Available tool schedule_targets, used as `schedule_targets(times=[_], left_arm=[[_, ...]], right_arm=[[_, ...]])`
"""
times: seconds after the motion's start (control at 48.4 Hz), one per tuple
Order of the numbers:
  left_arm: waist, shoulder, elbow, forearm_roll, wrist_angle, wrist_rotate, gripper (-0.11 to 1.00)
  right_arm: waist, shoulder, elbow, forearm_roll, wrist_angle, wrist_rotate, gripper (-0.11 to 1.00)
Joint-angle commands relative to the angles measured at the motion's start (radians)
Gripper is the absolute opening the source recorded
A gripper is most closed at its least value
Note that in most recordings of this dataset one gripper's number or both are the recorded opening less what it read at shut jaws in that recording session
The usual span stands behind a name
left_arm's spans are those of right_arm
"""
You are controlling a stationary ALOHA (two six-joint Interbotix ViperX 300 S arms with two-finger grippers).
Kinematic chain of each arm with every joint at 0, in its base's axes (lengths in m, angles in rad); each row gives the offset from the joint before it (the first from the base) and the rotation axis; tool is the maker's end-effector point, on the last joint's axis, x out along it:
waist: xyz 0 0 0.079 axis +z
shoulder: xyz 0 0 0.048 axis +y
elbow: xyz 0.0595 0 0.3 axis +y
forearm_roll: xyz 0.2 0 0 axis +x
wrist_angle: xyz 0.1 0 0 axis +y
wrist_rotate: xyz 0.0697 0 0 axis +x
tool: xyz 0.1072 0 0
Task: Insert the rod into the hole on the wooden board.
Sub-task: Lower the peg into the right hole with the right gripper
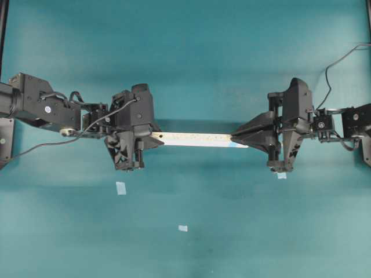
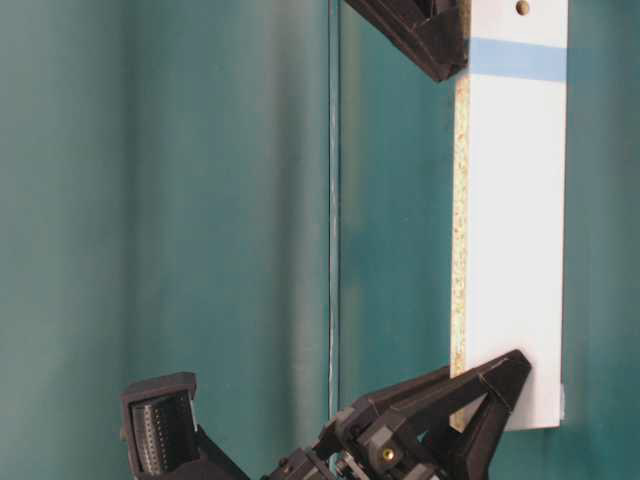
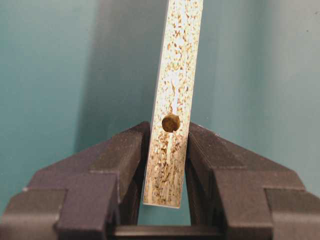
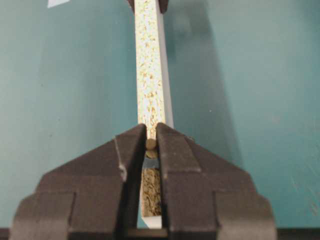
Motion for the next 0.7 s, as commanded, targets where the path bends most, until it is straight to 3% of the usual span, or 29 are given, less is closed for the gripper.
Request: schedule_targets(times=[0.0, 0.227, 0.681], left_arm=[[0.005, -0.018, -0.017, 0.002, -0.008, 0.002, 0.33], [0.005, -0.018, -0.02, 0.002, -0.006, 0.0, 0.33], [0.003, -0.023, -0.02, 0.002, -0.006, -0.002, 0.34]], right_arm=[[0.006, -0.021, -0.002, 0.002, 0.04, -0.002, 0.09], [0.006, -0.074, 0.0, 0.002, 0.132, -0.008, 0.09], [0.008, -0.078, -0.017, -0.002, 0.143, -0.005, 0.09]])
